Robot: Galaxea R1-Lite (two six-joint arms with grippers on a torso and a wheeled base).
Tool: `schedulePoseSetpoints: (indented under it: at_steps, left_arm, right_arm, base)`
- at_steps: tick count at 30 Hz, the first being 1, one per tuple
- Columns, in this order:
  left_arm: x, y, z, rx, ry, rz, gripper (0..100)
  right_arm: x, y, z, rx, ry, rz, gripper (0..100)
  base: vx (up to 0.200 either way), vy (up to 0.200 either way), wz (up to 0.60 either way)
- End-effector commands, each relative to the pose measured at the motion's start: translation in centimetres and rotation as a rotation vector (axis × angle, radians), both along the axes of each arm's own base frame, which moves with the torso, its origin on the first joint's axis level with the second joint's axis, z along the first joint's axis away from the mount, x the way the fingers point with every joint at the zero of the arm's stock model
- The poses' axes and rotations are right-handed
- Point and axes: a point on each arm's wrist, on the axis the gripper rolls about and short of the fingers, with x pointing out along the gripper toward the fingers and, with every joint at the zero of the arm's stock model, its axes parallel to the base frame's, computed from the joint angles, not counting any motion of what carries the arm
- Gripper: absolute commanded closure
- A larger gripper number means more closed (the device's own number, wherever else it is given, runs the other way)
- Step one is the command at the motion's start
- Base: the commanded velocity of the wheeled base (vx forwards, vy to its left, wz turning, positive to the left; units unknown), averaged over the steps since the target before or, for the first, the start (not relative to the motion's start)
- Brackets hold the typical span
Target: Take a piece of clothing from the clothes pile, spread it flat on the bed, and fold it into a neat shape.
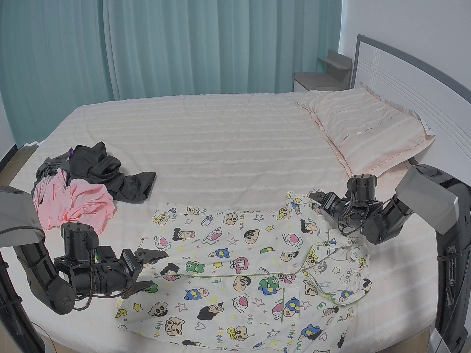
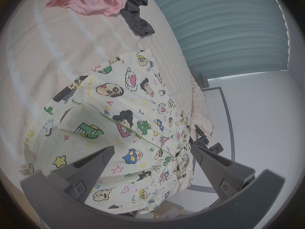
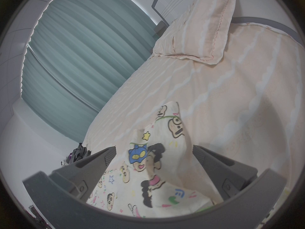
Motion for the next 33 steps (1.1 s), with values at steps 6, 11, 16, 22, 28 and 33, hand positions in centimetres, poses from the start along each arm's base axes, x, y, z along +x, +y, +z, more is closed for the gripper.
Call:
schedulePoseSetpoints:
  at_steps: [6,11,16,22,28,33]
  left_arm:
    - [0.0,0.0,-0.1,0.002,0.004,0.000,0]
    - [0.0,0.0,-0.1,0.002,0.004,0.000,0]
    - [0.0,0.0,-0.2,0.002,0.005,0.000,0]
    - [0.0,0.0,-0.2,0.003,0.004,-0.001,0]
    - [0.0,0.0,-0.2,0.003,0.004,-0.001,0]
    - [0.0,0.0,-0.2,0.003,0.006,-0.001,0]
  right_arm:
    - [1.1,0.0,-1.9,-0.002,0.017,-0.007,100]
    - [1.5,0.1,-1.9,-0.001,0.033,-0.009,100]
    - [2.4,-0.9,-1.1,0.004,-0.002,-0.041,100]
    - [2.8,-1.7,0.4,0.015,-0.045,-0.063,100]
    - [3.7,-2.3,0.8,0.010,-0.073,-0.084,100]
    - [4.6,-2.3,0.3,-0.008,-0.096,-0.079,100]
  base:
    - [0.000,0.000,0.00]
    - [0.000,0.000,0.00]
    - [0.000,0.000,0.00]
    - [0.000,0.000,0.00]
    - [0.000,0.000,0.00]
    - [0.000,0.000,0.00]
